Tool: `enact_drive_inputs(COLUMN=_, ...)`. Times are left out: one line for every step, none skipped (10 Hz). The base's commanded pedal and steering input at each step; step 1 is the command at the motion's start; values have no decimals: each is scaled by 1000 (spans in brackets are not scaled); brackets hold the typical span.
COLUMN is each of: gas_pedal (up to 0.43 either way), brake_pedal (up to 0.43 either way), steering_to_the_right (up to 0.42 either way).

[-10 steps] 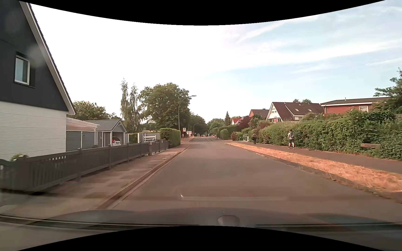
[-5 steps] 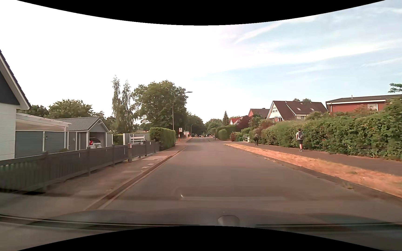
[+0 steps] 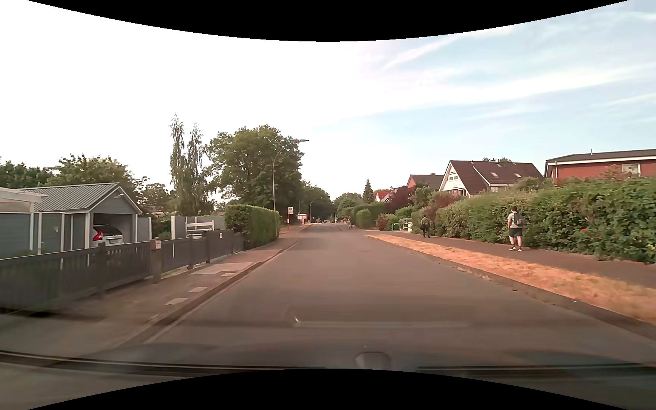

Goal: Follow the waypoints while adhering to traffic rules and regulations

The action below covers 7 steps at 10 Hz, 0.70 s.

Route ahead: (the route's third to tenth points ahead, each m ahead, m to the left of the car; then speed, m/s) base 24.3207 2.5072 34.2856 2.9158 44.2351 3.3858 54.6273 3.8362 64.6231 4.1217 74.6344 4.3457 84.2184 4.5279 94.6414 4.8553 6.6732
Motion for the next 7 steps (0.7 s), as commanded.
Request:
enact_drive_inputs(gas_pedal=138, brake_pedal=0, steering_to_the_right=-6)
enact_drive_inputs(gas_pedal=138, brake_pedal=0, steering_to_the_right=-8)
enact_drive_inputs(gas_pedal=138, brake_pedal=0, steering_to_the_right=-10)
enact_drive_inputs(gas_pedal=138, brake_pedal=0, steering_to_the_right=-10)
enact_drive_inputs(gas_pedal=138, brake_pedal=0, steering_to_the_right=-10)
enact_drive_inputs(gas_pedal=138, brake_pedal=0, steering_to_the_right=-10)
enact_drive_inputs(gas_pedal=138, brake_pedal=0, steering_to_the_right=-10)
